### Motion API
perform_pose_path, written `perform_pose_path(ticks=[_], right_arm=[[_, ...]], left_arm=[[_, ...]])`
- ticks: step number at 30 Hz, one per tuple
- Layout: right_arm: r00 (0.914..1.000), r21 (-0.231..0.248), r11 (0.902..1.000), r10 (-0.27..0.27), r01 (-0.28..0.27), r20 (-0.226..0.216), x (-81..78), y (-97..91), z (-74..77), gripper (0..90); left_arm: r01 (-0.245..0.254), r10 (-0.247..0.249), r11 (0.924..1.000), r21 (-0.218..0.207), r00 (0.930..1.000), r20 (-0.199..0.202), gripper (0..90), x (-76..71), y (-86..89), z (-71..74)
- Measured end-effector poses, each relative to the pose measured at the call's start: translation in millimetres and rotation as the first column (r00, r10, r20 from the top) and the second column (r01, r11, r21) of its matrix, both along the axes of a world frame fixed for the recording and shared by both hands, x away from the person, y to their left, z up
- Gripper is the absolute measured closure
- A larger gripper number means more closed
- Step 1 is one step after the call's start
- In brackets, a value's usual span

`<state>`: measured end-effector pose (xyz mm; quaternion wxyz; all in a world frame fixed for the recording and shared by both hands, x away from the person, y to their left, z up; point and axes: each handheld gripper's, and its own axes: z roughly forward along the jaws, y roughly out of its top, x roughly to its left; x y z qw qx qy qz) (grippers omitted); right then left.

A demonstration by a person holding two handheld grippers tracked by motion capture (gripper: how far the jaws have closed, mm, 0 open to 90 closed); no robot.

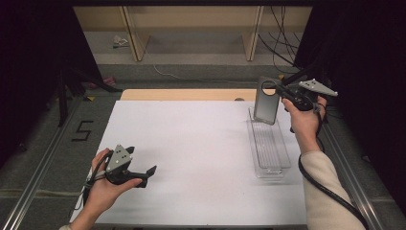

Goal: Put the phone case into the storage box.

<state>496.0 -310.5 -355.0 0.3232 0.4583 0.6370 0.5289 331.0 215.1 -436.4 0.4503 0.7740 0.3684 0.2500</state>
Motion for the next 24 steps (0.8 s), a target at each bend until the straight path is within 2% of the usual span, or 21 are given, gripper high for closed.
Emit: perform_pose_path(ticks=[24], right_arm=[[1.0, -0.013, 0.9999, -0.003, 0.003, 0.0, 5.0, 1.7, -4.1, 82.7]], left_arm=[[-0.002, 0.002, 1.0, -0.001, 1.0, 0.0, 0.0, -0.3, 0.5, -0.1]])
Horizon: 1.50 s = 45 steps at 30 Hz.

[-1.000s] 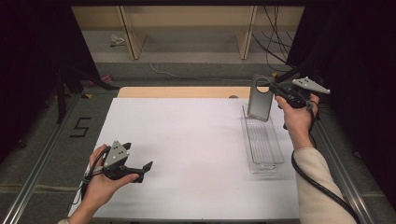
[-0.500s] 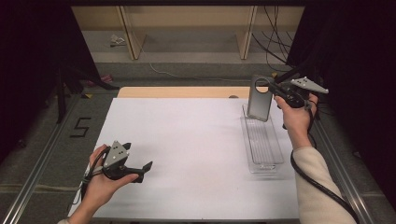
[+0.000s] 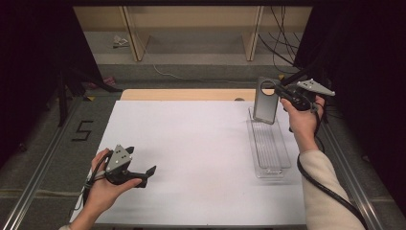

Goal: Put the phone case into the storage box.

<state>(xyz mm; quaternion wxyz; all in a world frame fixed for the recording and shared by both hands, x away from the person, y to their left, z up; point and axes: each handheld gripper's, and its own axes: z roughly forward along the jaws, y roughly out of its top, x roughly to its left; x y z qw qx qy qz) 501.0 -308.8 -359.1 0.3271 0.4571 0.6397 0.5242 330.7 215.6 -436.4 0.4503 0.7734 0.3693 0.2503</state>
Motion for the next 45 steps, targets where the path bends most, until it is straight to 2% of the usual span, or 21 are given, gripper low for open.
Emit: perform_pose_path(ticks=[45], right_arm=[[0.9997, -0.03, 0.9995, -0.009, 0.009, -0.022, 10.2, 0.3, -12.9, 82.5]], left_arm=[[-0.004, 0.004, 1.0, 0.0, 1.0, 0.0, 0.0, -0.4, 0.8, -0.1]])
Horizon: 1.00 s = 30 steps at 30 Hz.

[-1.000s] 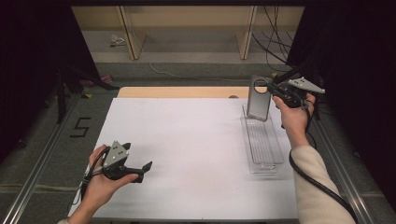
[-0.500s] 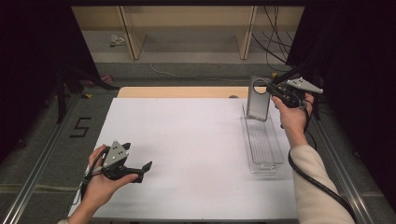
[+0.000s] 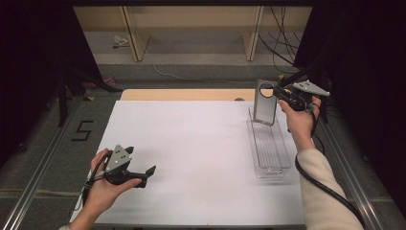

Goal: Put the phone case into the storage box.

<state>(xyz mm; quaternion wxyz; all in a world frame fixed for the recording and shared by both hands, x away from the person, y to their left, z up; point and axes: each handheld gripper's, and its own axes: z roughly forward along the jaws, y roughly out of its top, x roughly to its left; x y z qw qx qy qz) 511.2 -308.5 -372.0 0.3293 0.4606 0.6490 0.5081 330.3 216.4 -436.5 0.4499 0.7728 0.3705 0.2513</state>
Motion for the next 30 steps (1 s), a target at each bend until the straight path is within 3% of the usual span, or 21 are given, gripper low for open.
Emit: perform_pose_path(ticks=[30], right_arm=[[0.9999, -0.019, 0.9998, 0.003, -0.003, -0.016, 5.1, -0.7, -7.3, 82.6]], left_arm=[[-0.001, 0.001, 1.0, -0.003, 1.0, -0.002, 0.0, 0.1, 0.0, -0.6]])
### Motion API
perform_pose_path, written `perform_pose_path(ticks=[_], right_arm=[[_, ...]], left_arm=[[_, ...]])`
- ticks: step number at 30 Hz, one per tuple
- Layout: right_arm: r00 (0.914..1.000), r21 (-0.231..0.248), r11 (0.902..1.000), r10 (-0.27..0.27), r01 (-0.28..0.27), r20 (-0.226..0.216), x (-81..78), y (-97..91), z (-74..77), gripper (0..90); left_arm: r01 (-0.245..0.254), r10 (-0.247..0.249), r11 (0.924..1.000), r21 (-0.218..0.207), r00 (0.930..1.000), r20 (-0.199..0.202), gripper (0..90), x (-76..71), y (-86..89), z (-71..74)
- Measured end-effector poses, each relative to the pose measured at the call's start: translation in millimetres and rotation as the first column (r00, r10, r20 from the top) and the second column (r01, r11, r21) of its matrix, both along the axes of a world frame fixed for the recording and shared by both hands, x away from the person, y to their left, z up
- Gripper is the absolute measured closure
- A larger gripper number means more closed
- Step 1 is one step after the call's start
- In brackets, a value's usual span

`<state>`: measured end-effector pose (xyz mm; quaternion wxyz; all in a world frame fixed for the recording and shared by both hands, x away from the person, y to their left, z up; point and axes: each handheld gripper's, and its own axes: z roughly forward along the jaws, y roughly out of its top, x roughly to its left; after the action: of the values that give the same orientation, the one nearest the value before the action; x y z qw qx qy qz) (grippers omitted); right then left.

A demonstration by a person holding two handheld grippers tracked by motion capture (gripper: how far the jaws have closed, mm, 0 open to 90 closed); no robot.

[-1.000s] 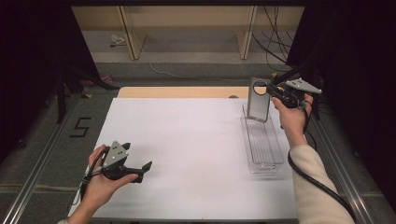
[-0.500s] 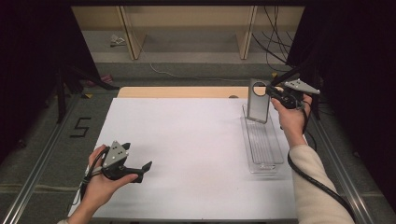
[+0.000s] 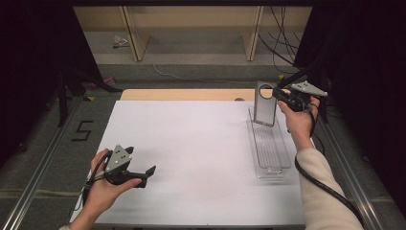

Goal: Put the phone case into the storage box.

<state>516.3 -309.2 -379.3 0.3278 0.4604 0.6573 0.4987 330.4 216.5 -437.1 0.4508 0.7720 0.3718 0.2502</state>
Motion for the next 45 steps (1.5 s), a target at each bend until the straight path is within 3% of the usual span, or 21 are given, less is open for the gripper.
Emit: perform_pose_path(ticks=[45], right_arm=[[0.9988, -0.022, 0.9995, 0.021, -0.022, -0.045, 5.4, 5.1, -14.8, 82.5]], left_arm=[[0.003, -0.003, 1.0, 0.004, 1.0, 0.0, 0.0, -0.2, -0.4, -0.1]])
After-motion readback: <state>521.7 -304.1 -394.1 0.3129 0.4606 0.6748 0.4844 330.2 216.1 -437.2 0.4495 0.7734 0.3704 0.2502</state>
